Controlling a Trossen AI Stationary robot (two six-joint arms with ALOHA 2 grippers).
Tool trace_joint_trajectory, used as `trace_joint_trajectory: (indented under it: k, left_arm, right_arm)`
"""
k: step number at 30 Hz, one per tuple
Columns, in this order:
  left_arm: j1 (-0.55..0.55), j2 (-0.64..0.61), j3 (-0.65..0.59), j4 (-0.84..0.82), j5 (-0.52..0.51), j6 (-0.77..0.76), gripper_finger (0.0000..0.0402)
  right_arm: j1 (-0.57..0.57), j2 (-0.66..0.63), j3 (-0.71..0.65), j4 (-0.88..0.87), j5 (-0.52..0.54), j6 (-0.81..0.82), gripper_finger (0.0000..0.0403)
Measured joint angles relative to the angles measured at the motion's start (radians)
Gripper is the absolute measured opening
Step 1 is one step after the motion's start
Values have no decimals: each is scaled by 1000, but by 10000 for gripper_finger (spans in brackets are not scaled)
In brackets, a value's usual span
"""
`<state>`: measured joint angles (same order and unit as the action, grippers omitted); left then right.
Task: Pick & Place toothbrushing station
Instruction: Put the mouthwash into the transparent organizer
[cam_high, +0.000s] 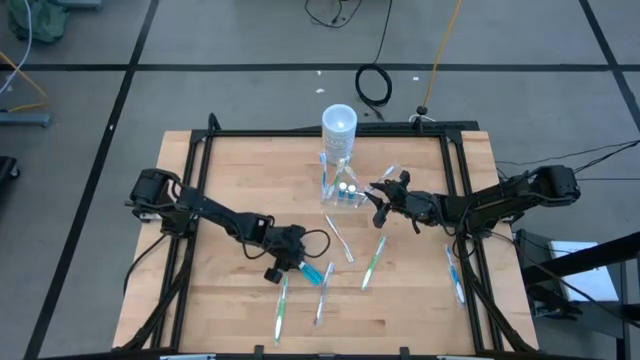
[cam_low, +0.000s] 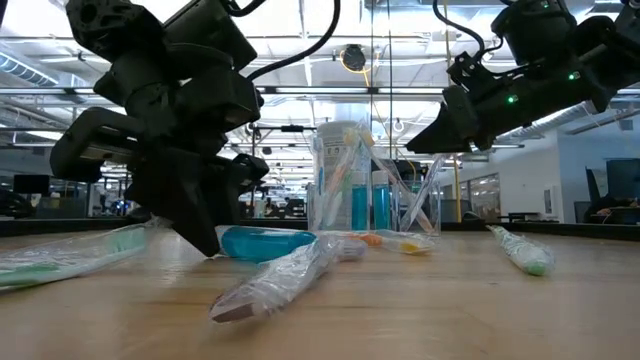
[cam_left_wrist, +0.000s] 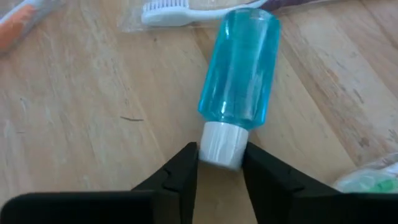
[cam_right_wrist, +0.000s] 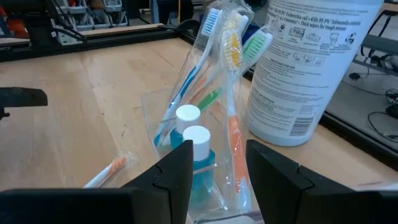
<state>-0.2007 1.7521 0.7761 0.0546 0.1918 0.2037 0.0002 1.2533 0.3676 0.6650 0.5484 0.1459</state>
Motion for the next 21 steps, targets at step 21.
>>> trace_joint_trajectory:
  k: [21]
  left_arm:
    - [-5,-234,8,3,-497,604,96]
  right_arm:
    - [-19,0,0,20,0,-91,139]
